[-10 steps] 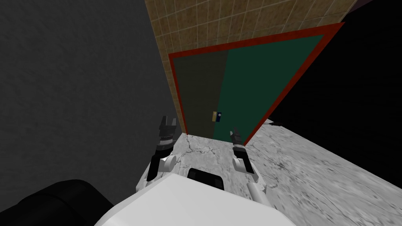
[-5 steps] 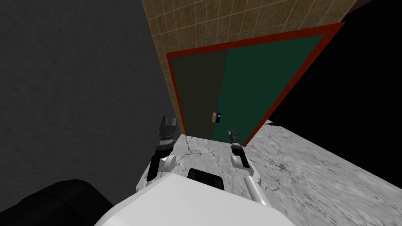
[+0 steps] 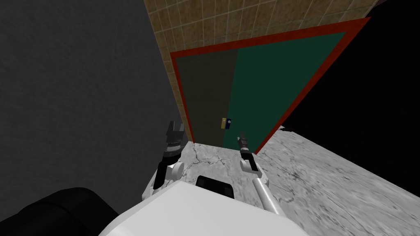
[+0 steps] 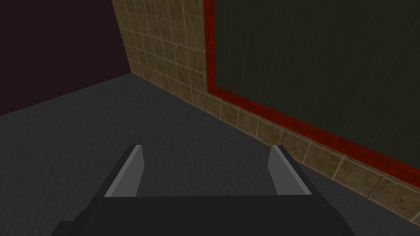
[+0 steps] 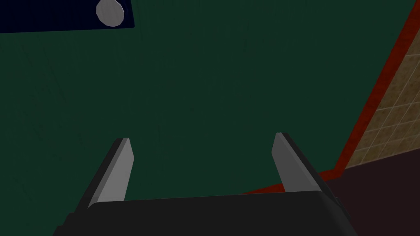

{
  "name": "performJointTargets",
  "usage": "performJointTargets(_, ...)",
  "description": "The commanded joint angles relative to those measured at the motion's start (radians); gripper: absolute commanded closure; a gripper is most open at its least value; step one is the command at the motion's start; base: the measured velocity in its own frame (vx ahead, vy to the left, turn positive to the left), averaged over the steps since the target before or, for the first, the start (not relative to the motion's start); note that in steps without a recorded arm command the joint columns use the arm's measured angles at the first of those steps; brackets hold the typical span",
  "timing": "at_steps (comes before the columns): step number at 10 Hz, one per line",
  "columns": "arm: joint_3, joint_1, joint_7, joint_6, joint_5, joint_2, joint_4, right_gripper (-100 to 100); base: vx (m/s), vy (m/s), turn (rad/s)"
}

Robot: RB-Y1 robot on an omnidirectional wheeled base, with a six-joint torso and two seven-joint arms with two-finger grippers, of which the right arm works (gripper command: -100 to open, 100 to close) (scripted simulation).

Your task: Pull the door open

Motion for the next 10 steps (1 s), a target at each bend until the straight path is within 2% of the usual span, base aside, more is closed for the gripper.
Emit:
performJointTargets(1,-0.001,-0.016,0.000,-0.002,-0.001,0.000,0.034,-100,0.055,0.005,-0.005)
performJointTargets(8,-0.012,-0.169,-0.005,-0.005,-0.013,-0.009,0.272,-100,0.087,0.015,-0.025)
performJointTargets(9,-0.012,-0.169,-0.005,-0.005,-0.013,-0.009,0.276,-100,0.070,0.008,-0.004)
performJointTargets(10,-0.013,-0.189,-0.006,-0.006,-0.014,-0.010,0.308,-100,0.062,0.008,-0.012)
